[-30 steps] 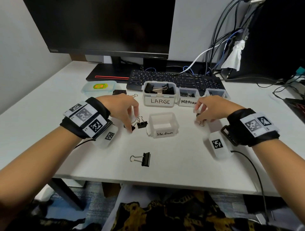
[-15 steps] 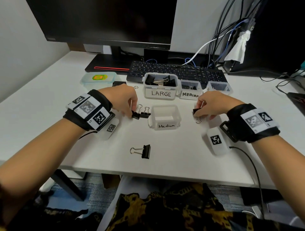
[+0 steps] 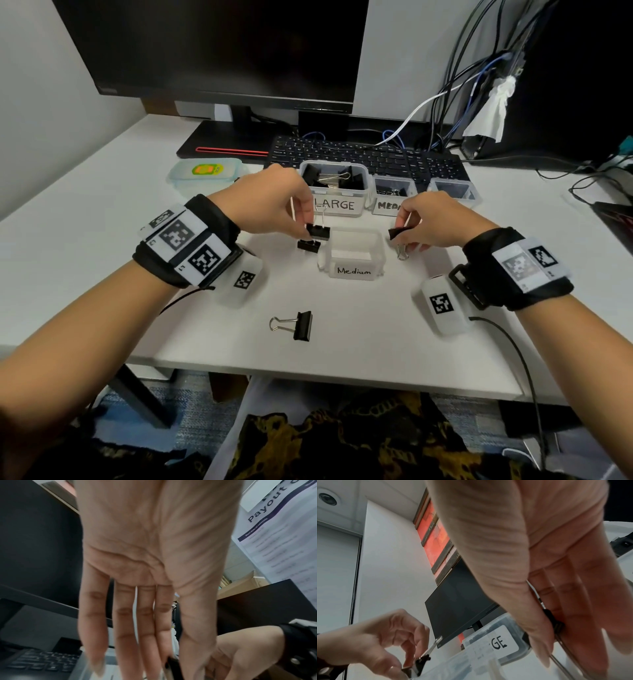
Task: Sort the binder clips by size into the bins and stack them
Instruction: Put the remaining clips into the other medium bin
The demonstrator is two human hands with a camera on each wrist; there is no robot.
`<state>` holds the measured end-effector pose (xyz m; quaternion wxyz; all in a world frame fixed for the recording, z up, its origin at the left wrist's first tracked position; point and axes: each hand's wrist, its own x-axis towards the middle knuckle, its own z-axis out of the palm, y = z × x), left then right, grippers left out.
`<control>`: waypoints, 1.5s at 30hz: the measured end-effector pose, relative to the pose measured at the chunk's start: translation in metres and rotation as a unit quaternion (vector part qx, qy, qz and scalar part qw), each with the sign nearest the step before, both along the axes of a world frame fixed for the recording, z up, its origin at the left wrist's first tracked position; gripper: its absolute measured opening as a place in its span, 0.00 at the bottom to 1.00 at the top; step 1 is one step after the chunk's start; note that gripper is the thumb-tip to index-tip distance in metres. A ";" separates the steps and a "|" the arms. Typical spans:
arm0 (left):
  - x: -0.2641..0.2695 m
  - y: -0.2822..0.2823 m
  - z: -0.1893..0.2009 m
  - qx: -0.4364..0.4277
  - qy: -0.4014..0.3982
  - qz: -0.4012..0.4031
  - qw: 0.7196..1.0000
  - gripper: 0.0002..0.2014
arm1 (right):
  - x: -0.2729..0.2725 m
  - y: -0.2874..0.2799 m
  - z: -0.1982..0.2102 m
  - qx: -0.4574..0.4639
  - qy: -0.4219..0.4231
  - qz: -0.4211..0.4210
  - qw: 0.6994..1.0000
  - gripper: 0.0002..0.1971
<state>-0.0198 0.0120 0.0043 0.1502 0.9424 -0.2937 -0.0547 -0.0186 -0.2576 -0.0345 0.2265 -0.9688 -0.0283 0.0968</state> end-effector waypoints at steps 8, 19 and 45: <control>-0.004 -0.011 0.006 0.030 -0.145 0.030 0.988 0.08 | -0.005 -0.005 -0.001 0.004 -0.049 0.030 0.998 0.11; -0.001 -0.017 -0.004 -0.050 -0.051 -0.041 0.997 0.12 | -0.012 0.016 0.008 0.010 -0.005 0.086 0.996 0.11; -0.023 -0.035 -0.008 -0.029 -0.030 -0.106 0.993 0.10 | -0.024 0.020 0.008 -0.016 -0.206 0.125 0.971 0.06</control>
